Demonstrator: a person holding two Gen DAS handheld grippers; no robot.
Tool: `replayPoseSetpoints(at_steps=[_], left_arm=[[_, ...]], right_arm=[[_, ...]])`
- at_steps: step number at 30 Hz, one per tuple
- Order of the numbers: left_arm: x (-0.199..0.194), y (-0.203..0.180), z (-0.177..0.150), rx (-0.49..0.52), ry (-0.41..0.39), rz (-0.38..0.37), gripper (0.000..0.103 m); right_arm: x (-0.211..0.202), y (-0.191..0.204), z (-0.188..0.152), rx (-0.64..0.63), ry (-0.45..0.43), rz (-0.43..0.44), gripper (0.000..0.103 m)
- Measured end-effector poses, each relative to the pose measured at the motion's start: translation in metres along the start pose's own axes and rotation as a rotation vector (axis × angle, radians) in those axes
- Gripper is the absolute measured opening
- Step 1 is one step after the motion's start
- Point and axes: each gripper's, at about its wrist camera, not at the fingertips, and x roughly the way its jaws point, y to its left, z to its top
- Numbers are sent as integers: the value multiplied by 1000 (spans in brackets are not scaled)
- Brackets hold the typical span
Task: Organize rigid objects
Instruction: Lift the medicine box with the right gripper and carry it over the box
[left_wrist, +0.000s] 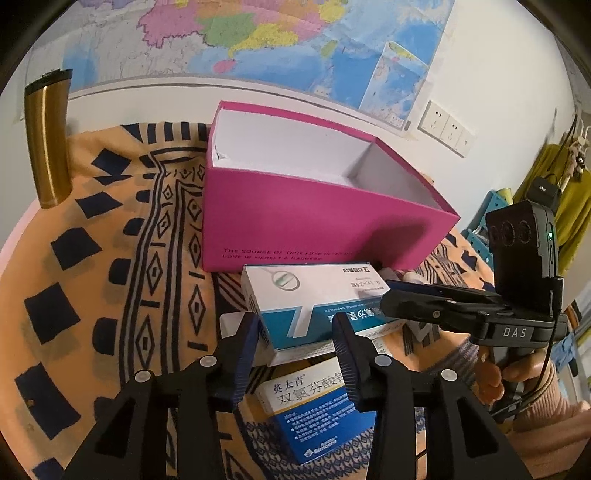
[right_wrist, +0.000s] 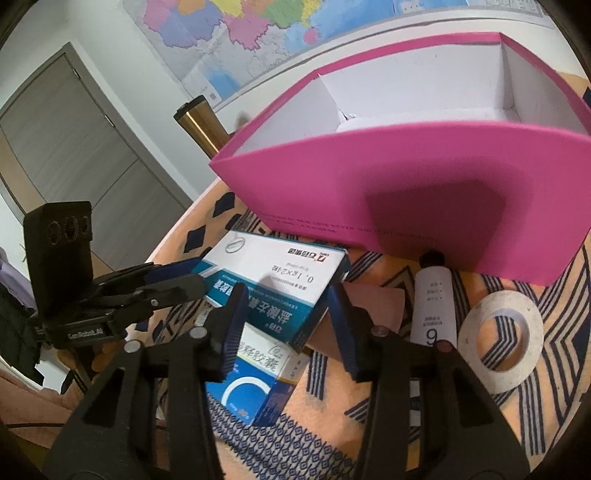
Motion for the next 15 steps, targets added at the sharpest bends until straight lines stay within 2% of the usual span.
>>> replayPoseSetpoints(at_steps=[8,15], left_arm=[[-13,-7,8,29,-36,-5,41],[-28,-12,19,50,-80,-57,41]], right_arm=[[-12,10,3,-34,-27,-14,48],[-27,20,9,-57,-60,-45,48]])
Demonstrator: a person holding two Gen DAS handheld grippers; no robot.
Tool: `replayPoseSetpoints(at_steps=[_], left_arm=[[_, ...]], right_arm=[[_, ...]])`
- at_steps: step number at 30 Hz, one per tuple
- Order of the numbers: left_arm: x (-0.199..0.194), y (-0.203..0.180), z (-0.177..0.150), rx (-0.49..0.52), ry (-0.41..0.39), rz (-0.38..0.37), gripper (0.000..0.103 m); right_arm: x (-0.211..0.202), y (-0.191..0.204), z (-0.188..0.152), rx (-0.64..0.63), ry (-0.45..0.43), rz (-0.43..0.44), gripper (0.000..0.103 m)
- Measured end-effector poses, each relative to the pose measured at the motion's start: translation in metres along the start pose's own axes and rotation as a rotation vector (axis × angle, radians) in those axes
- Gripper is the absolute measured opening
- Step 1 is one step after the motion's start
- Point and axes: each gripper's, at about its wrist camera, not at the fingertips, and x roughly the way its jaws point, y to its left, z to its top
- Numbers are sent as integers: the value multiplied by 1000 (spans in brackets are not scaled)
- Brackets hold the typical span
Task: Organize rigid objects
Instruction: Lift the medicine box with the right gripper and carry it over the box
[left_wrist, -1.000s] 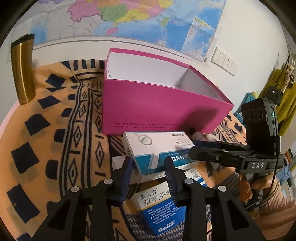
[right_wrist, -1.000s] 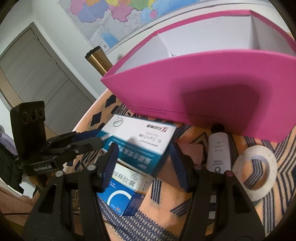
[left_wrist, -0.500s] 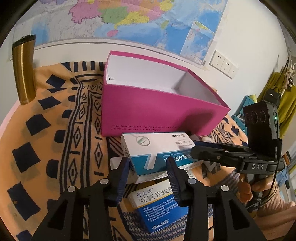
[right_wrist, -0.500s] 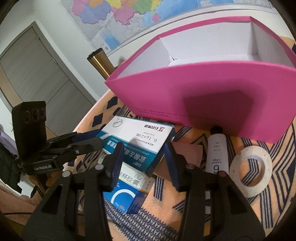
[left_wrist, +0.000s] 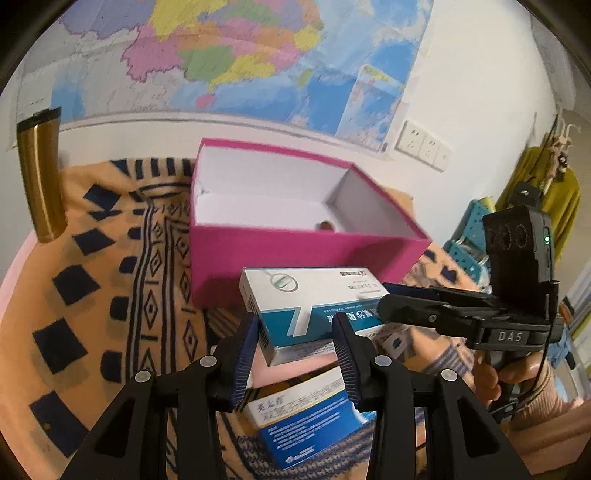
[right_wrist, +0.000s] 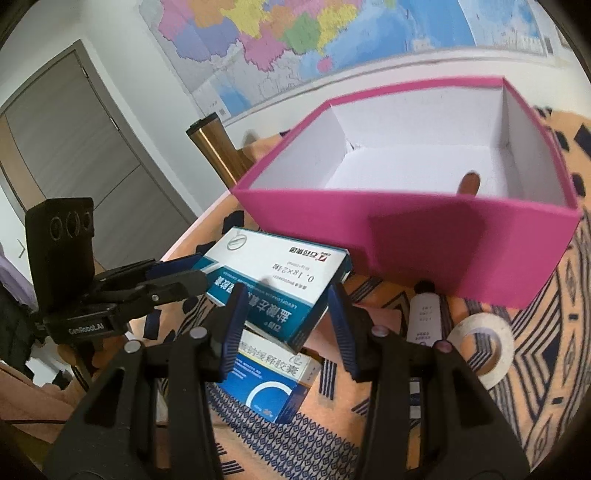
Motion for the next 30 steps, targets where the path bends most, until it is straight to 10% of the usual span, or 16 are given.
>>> replayPoseSetpoints(at_steps=[17,30], left_arm=[[-16,5,57,106,-57,-57,43],[41,19,112,154,68,-113,43]], right_arm=[[-21,24,45,7,-120,-30,48],[-4,-7,68,113,-185,-77,48]])
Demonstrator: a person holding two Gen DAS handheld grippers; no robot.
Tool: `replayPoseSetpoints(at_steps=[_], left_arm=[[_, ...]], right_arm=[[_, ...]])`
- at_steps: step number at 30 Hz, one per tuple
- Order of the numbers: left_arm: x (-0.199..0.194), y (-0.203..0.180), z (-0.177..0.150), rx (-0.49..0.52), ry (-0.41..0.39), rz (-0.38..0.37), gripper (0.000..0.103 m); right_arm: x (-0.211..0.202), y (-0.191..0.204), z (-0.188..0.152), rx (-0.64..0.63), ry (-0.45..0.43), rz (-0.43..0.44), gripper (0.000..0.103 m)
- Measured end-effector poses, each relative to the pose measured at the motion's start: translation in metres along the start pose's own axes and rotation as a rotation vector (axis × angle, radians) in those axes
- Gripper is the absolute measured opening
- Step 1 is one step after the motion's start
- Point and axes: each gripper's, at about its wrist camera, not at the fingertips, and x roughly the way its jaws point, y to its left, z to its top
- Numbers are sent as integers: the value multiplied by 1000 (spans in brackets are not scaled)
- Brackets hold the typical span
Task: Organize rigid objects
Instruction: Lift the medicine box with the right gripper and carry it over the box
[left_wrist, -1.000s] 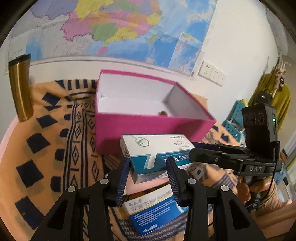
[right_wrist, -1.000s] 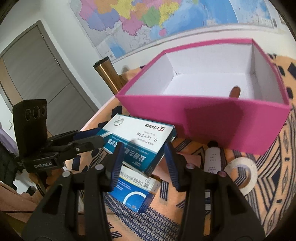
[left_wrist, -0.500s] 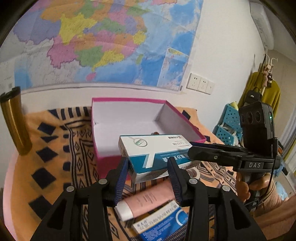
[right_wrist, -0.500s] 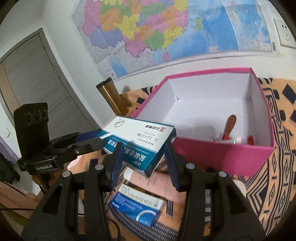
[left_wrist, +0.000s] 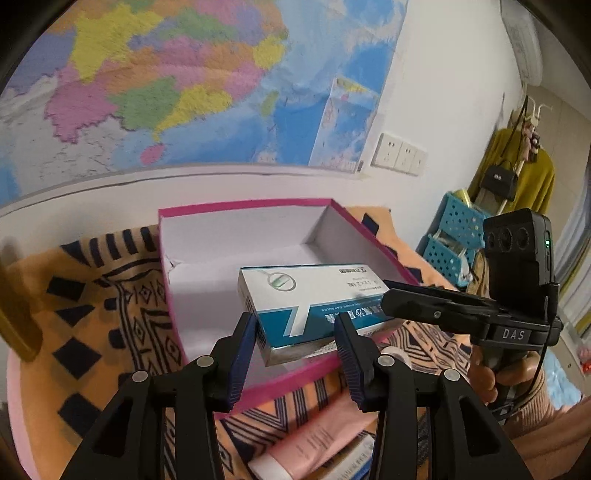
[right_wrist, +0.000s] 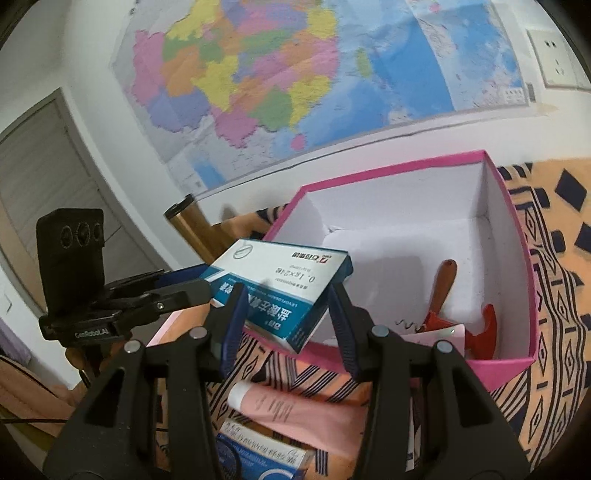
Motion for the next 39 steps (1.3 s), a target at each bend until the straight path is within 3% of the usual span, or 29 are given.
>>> replayPoseSetpoints(at_steps=[4,9,27,39], left_arm=[[7,2,0,-15,29,-12,43],[8,2,-19,-19,2,-22,43],[11,-1,-20,6,-18,97,44],[23,12,-22,-40,14,151,44]], right_arm=[[8,-10,7,53,29,-22,48],[11,-10,0,24,32,-58,48],[28,-16,0,4,62,-27,48],[48,-15,6,-29,113,-27,48]])
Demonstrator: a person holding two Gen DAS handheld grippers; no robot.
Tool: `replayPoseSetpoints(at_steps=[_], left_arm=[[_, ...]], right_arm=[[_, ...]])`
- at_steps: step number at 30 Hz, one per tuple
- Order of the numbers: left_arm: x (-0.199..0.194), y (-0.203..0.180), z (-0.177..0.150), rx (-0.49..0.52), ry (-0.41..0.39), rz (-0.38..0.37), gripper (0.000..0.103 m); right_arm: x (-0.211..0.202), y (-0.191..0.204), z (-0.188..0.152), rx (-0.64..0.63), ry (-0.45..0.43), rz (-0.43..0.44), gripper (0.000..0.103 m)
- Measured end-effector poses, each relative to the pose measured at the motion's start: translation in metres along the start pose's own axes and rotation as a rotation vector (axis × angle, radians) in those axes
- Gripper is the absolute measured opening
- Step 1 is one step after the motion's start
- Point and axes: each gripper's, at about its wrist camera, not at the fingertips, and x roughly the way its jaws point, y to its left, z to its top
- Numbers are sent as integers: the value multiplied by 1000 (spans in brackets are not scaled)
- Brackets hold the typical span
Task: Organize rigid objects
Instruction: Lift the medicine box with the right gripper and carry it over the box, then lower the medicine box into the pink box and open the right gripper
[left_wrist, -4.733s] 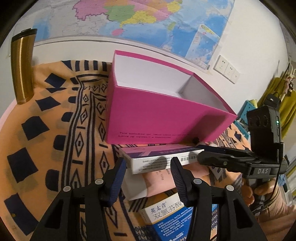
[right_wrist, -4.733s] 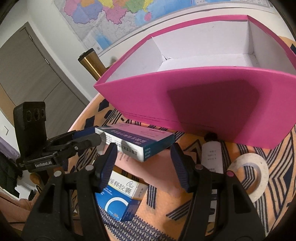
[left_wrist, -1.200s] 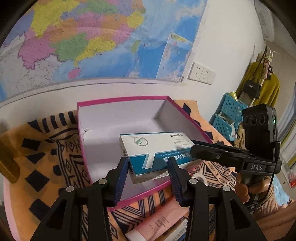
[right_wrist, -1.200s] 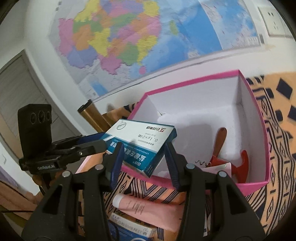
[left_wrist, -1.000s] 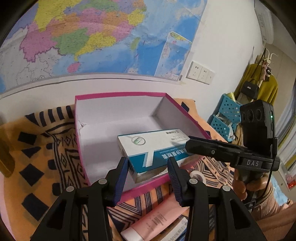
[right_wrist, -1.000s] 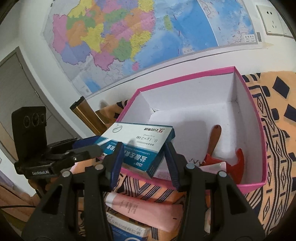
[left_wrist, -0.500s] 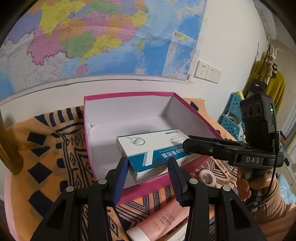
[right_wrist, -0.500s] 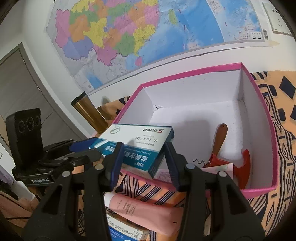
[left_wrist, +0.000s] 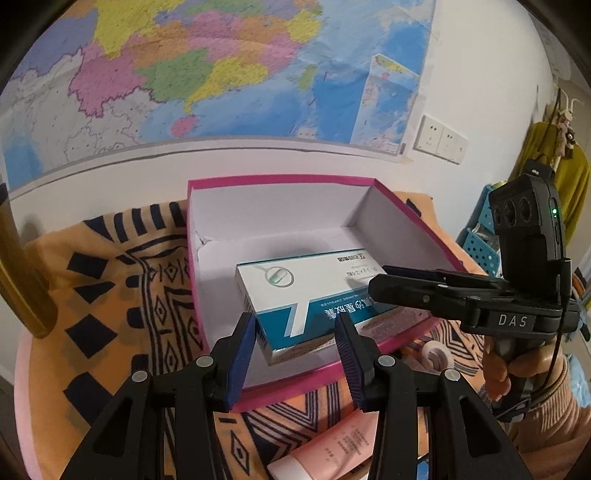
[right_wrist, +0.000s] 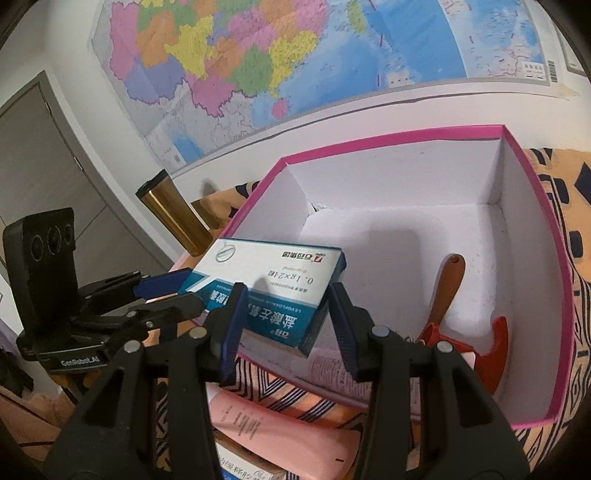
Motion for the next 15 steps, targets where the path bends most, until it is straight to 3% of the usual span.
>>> replayPoseSetpoints(at_steps=[15], left_arm=[[8,7,-2,-20,33,35,44]], right_arm=[[17,1,1,-3,55,-6,48]])
